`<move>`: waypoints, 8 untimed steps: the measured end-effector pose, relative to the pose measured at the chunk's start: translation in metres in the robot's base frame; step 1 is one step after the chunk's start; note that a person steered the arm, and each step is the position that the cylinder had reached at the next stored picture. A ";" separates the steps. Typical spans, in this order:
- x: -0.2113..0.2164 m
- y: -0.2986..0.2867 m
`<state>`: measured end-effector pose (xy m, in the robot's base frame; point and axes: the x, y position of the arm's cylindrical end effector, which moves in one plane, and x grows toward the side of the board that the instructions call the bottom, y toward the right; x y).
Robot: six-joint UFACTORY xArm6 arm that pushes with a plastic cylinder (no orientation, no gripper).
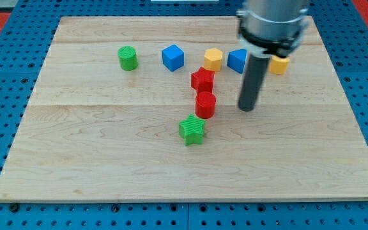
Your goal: Point at the red star
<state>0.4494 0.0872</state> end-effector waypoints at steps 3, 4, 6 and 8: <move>0.003 -0.034; 0.019 0.032; 0.042 0.089; 0.042 0.091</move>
<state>0.4917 0.1783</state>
